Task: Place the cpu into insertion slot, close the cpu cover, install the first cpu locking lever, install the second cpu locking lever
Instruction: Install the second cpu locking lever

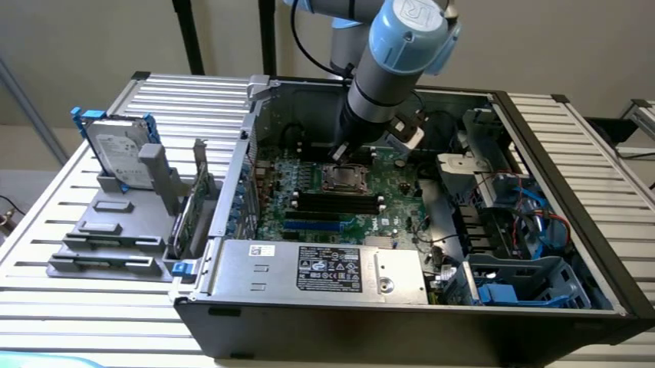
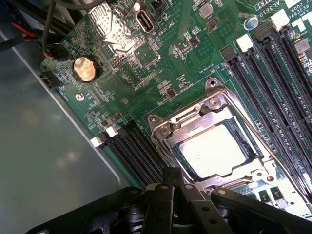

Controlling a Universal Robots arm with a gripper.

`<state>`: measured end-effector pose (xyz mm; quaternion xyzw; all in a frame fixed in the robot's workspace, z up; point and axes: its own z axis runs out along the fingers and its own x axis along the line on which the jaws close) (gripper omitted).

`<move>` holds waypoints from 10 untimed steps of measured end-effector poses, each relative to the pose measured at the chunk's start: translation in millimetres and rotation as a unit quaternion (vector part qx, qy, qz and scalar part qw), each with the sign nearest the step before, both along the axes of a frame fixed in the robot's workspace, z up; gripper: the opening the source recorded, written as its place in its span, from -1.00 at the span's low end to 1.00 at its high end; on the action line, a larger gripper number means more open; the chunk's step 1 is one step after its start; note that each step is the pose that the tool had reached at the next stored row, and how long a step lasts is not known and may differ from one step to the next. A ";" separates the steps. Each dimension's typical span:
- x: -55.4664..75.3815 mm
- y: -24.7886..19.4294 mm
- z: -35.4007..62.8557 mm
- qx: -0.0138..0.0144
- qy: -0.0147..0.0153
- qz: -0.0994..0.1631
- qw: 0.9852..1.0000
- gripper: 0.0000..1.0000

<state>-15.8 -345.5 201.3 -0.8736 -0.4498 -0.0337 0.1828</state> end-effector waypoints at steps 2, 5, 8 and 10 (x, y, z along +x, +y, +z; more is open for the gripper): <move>0.0 0.0 0.0 0.000 0.000 0.000 1.000 -0.79; 0.0 0.0 0.0 0.000 0.000 0.000 1.000 -0.79; 0.0 -0.2 0.0 0.000 0.000 0.000 1.000 -0.79; -0.1 -2.3 0.1 0.000 0.000 0.000 1.000 -0.79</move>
